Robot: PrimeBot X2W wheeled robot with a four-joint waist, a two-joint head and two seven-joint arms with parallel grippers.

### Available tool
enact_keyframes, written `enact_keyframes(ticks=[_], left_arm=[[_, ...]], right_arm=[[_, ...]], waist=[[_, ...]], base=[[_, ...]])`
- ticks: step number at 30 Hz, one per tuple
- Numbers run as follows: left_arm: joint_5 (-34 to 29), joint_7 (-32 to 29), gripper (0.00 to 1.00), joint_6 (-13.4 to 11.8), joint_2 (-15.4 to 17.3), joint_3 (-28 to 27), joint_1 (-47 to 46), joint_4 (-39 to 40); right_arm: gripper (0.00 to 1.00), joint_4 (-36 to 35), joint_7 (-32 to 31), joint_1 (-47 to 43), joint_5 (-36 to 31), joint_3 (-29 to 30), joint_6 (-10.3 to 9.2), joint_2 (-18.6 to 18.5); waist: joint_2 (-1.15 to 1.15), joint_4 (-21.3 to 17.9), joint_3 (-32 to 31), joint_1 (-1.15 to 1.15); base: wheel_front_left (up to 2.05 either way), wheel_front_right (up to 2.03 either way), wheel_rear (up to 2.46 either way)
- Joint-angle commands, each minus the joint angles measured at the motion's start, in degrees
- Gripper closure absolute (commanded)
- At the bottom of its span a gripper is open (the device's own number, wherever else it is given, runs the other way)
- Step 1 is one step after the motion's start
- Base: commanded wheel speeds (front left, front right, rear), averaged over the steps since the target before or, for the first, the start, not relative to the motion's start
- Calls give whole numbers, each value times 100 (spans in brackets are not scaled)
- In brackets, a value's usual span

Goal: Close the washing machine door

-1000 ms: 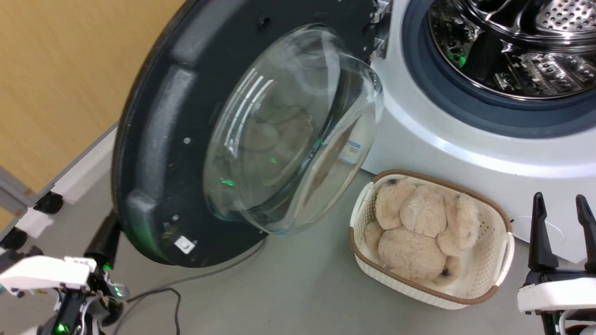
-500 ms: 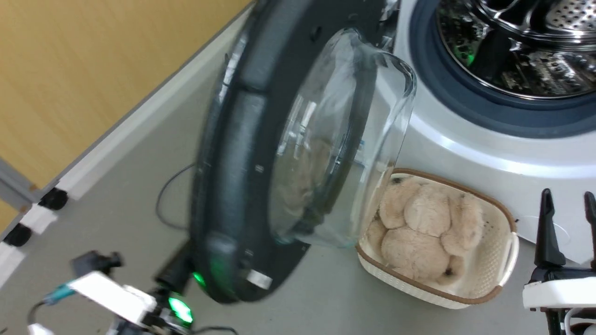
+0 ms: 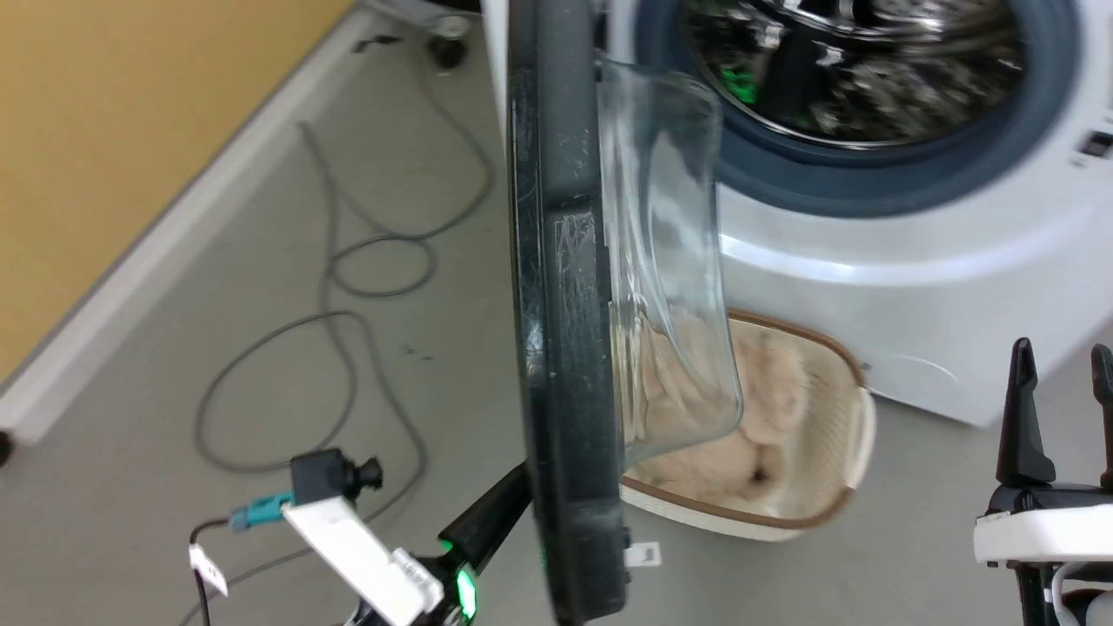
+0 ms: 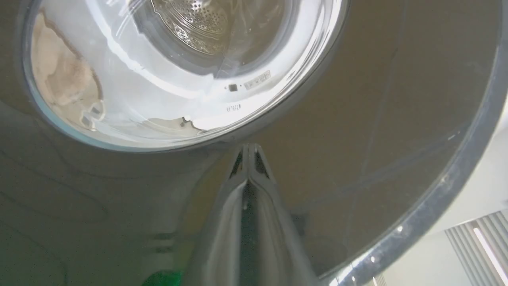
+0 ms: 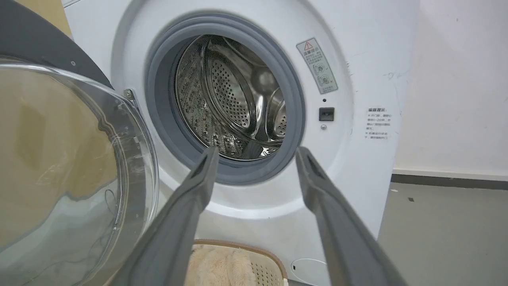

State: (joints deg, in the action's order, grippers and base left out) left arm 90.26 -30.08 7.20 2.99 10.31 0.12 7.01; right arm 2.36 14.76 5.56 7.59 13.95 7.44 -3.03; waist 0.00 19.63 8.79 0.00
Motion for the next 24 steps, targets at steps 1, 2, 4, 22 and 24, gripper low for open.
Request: enact_keyframes(ticks=[1, 2, 4, 22, 24], left_arm=[[-154, 85, 100, 28, -11, 162, -198, 17], [-215, 136, 100, 28, -11, 251, -252, 15], [-288, 235, 100, 28, -11, 432, -359, 11], [-429, 1522, 100, 28, -11, 1493, -1761, -999], [-370, 1675, 100, 28, -11, 1610, -1989, -1185]], right_arm=[[0, 12, 24, 97, 18, -20, 5, 15], [0, 9, 24, 110, 20, -22, 5, 15], [0, 8, 24, 137, 25, -39, 5, 15], [0, 6, 24, 300, 143, -187, 5, 15], [0, 6, 24, 337, 149, -209, 5, 15]], waist=[[0, -381, 61, 0], [0, -481, 76, 0], [0, -700, 104, 0], [0, -2049, 413, 0], [0, -2125, 473, 0]], base=[[0, 0, 0], [0, 0, 0], [0, 0, 0], [0, 0, 0], [0, 0, 0]])
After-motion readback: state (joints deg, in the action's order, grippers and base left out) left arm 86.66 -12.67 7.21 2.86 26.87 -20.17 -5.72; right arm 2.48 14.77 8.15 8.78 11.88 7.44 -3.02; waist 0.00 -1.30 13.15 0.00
